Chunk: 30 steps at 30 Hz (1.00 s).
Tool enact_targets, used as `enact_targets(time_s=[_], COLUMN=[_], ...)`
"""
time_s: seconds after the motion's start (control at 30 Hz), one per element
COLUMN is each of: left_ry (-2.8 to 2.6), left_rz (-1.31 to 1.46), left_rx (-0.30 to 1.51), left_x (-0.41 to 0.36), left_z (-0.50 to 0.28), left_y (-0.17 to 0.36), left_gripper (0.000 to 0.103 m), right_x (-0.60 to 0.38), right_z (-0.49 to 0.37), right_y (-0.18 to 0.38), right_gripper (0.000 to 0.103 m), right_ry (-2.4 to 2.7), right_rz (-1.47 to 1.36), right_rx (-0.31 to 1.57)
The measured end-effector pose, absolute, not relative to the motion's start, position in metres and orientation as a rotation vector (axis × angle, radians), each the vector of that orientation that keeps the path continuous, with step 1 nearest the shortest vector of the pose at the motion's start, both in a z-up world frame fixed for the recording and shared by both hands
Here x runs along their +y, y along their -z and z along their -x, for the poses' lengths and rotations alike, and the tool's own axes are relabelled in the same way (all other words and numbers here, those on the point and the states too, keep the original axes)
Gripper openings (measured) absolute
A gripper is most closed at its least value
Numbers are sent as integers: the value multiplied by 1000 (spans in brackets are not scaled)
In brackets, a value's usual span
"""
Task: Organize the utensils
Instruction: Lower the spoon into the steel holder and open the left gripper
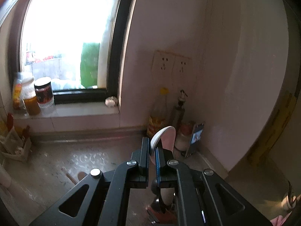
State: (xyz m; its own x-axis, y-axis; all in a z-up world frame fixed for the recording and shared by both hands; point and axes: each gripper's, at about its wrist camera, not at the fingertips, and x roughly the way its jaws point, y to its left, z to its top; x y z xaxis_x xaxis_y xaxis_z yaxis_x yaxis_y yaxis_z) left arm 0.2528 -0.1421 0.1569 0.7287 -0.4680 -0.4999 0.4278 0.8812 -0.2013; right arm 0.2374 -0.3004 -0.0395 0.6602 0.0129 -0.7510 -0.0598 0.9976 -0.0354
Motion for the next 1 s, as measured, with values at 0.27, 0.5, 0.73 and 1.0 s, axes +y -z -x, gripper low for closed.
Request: enact_targets(time_s=[0.27,0.5,0.73,1.0], left_ry=[486,502,521,554], left_rz=[18,-28,-61,-90], left_rx=[610,643,678,709], left_x=[-158,-172,-183,-193], left_z=[-251,-252,-251,-250], left_y=[-133,-121,-110,-103], left_gripper=[5,5,5,6], right_x=[-301,-300,-301,-298], right_z=[-238,-243,-244,-247], right_y=[38,38,39,39], right_gripper=[103,103,103,103], right_ry=[-43,-47,-47,-41], right_rz=[55,56,54,47], right_rx=[849,848,849,848])
